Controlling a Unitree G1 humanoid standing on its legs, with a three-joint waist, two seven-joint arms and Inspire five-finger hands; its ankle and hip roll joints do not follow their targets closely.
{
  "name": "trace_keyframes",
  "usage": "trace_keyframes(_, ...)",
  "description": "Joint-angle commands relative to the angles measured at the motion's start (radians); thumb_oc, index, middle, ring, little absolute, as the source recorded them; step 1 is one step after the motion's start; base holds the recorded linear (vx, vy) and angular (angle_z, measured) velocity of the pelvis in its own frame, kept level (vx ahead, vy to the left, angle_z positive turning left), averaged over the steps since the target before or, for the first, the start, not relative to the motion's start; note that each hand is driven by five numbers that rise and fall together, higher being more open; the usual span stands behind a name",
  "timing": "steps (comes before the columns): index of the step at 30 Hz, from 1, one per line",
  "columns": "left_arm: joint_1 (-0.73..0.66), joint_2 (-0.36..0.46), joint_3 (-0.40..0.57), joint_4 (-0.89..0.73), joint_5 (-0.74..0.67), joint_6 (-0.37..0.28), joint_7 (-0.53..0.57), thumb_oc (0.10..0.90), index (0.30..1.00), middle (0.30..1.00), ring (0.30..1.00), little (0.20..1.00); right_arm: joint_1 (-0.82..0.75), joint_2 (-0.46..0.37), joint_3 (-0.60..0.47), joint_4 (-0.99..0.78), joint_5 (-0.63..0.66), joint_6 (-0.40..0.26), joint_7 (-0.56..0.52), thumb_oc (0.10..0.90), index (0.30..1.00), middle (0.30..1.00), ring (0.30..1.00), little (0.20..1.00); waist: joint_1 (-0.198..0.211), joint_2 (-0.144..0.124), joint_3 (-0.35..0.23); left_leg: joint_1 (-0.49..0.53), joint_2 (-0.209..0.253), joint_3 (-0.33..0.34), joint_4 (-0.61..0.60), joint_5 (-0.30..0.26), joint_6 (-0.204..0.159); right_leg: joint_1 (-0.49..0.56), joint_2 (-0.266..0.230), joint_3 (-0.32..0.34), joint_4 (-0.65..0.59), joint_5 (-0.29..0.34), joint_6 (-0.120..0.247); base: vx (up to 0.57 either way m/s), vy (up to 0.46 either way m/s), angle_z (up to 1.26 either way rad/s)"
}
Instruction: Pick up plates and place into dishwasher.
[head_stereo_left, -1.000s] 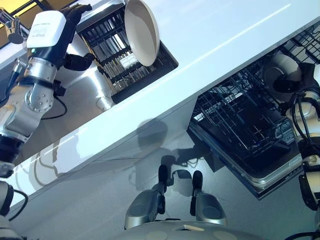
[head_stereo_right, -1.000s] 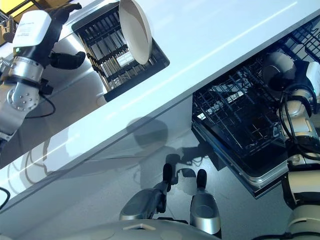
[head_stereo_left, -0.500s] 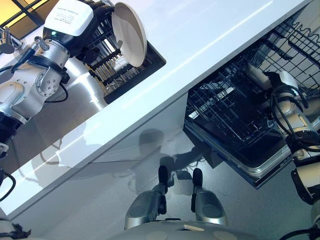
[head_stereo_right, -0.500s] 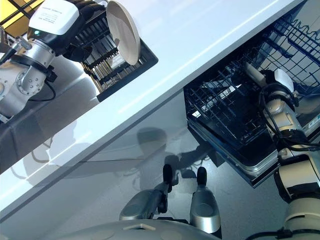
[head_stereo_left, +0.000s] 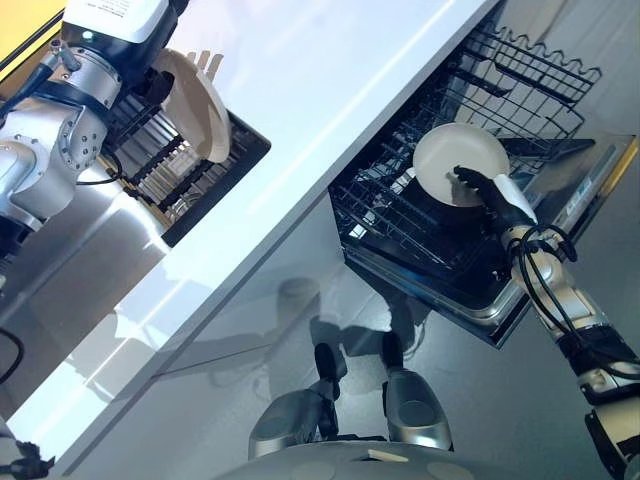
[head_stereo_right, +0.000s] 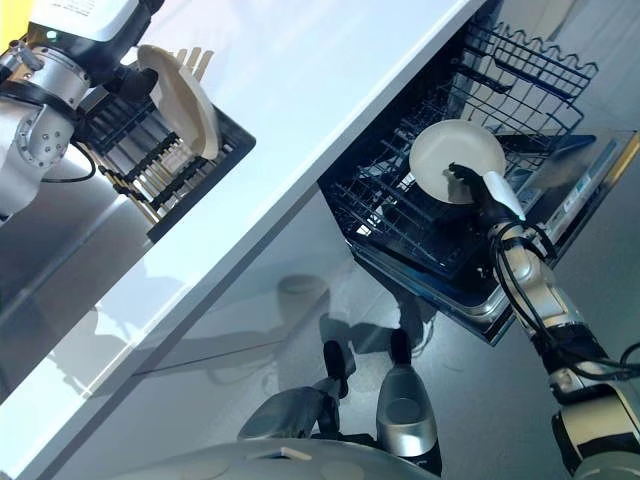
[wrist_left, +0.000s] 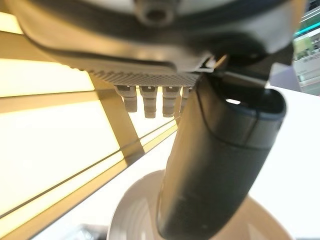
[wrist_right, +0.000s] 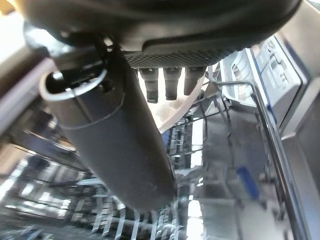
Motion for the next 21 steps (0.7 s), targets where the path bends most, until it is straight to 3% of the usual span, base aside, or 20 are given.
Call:
trace_keyframes(1, -0.066, 0.132, 0.108, 0.068, 0.09, 0.01, 0.04, 0.8, 0.9, 0.9, 0.9, 0.9, 0.08, -0.025, -0.114, -0.075, 0.05, -0.071, -0.003, 0.8, 0.9, 0.9, 0.9, 0.9, -0.028, 0.013, -0.111, 0.006, -0.079, -0.007, 0.057, -0.157, 0.017, -0.071, 0.047, 0.026, 0.154, -0.11, 0.066, -0.01, 0.099, -0.15)
trace_keyframes(4, -0.036, 0.132, 0.111, 0.068, 0.116, 0.011, -0.048, 0.8, 0.9, 0.9, 0.9, 0.9, 0.111, -0.026, -0.153, -0.128, 0.08, -0.085, 0.006, 0.8, 0.9, 0.9, 0.9, 0.9, -0.037, 0.016, -0.115, 0.009, -0.081, 0.002, 0.051, -0.158, 0.019, -0.074, 0.047, 0.038, 0.15, -0.102, 0.074, -0.01, 0.089, -0.13)
trace_keyframes(5, -0.017, 0.126, 0.112, 0.073, 0.146, 0.026, -0.116, 0.704, 0.818, 0.818, 0.818, 0.804, 0.118, -0.026, -0.168, -0.148, 0.089, -0.094, 0.005, 0.8, 0.9, 0.9, 0.9, 0.9, -0.041, 0.016, -0.116, 0.01, -0.083, 0.004, 0.048, -0.159, 0.02, -0.076, 0.048, 0.043, 0.149, -0.098, 0.077, -0.01, 0.081, -0.17)
trace_keyframes(6, 0.001, 0.12, 0.111, 0.084, 0.186, 0.028, -0.188, 0.358, 0.521, 0.521, 0.521, 0.458, 0.121, -0.03, -0.181, -0.166, 0.098, -0.099, 0.009, 0.8, 0.9, 0.9, 0.9, 0.9, -0.044, 0.018, -0.115, 0.011, -0.084, 0.004, 0.048, -0.16, 0.021, -0.077, 0.048, 0.048, 0.148, -0.096, 0.08, -0.02, 0.087, -0.16)
trace_keyframes(7, 0.013, 0.12, 0.107, 0.093, 0.197, 0.042, -0.235, 0.339, 0.505, 0.505, 0.505, 0.439, 0.121, -0.033, -0.189, -0.177, 0.109, -0.102, 0.013, 0.8, 0.9, 0.9, 0.9, 0.9, -0.046, 0.019, -0.115, 0.012, -0.085, 0.004, 0.048, -0.16, 0.021, -0.077, 0.049, 0.05, 0.147, -0.093, 0.081, -0.03, 0.091, -0.12)
trace_keyframes(8, 0.035, 0.112, 0.102, 0.128, 0.26, 0.03, -0.358, 0.331, 0.498, 0.498, 0.498, 0.431, 0.113, -0.043, -0.211, -0.201, 0.129, -0.109, 0.01, 0.8, 0.9, 0.9, 0.9, 0.9, -0.05, 0.02, -0.114, 0.013, -0.087, 0.006, 0.049, -0.163, 0.021, -0.079, 0.048, 0.055, 0.146, -0.089, 0.084, -0.02, 0.07, -0.06)
trace_keyframes(9, 0.039, 0.111, 0.1, 0.136, 0.263, 0.034, -0.378, 0.325, 0.493, 0.493, 0.493, 0.425, 0.108, -0.046, -0.213, -0.206, 0.13, -0.111, 0.007, 0.8, 0.9, 0.9, 0.9, 0.9, -0.051, 0.022, -0.113, 0.013, -0.087, 0.006, 0.05, -0.163, 0.021, -0.08, 0.048, 0.056, 0.147, -0.087, 0.085, -0.03, 0.066, -0.05)
trace_keyframes(10, 0.044, 0.112, 0.09, 0.148, 0.275, 0.033, -0.415, 0.213, 0.396, 0.396, 0.396, 0.313, 0.097, -0.051, -0.217, -0.213, 0.129, -0.115, 0.0, 0.8, 0.9, 0.9, 0.9, 0.9, -0.052, 0.023, -0.111, 0.013, -0.088, 0.006, 0.052, -0.164, 0.021, -0.081, 0.049, 0.058, 0.147, -0.085, 0.085, -0.03, 0.047, -0.12)
trace_keyframes(11, 0.047, 0.115, 0.077, 0.162, 0.288, 0.021, -0.486, 0.213, 0.396, 0.396, 0.396, 0.313, 0.086, -0.065, -0.229, -0.23, 0.131, -0.119, -0.01, 0.8, 0.9, 0.9, 0.9, 0.9, -0.053, 0.025, -0.11, 0.014, -0.09, 0.005, 0.054, -0.166, 0.021, -0.079, 0.049, 0.059, 0.143, -0.085, 0.086, -0.03, 0.047, -0.19)
trace_keyframes(12, 0.045, 0.117, 0.071, 0.163, 0.285, 0.023, -0.503, 0.141, 0.335, 0.335, 0.335, 0.241, 0.083, -0.07, -0.232, -0.237, 0.126, -0.124, -0.02, 0.8, 0.9, 0.9, 0.9, 0.9, -0.053, 0.026, -0.11, 0.014, -0.09, 0.005, 0.054, -0.165, 0.021, -0.078, 0.049, 0.06, 0.142, -0.084, 0.086, -0.02, 0.037, -0.18)
trace_keyframes(15, 0.038, 0.11, 0.045, 0.206, 0.303, -0.002, -0.575, 0.1, 0.3, 0.3, 0.3, 0.2, 0.061, -0.1, -0.25, -0.263, 0.132, -0.136, -0.044, 0.8, 0.9, 0.9, 0.9, 0.9, -0.052, 0.026, -0.116, 0.014, -0.092, 0.001, 0.055, -0.167, 0.022, -0.07, 0.051, 0.06, 0.125, -0.084, 0.086, -0.01, 0.023, -0.1)
trace_keyframes(21, 0.044, 0.087, 0.018, 0.265, 0.338, -0.039, -0.552, 0.1, 0.3, 0.3, 0.3, 0.2, 0.025, -0.112, -0.261, -0.292, 0.195, -0.143, -0.06, 0.8, 0.9, 0.9, 0.9, 0.9, -0.042, 0.016, -0.127, 0.011, -0.093, -0.008, 0.057, -0.167, 0.023, -0.062, 0.056, 0.058, 0.111, -0.084, 0.083, 0.0, -0.001, -0.01)
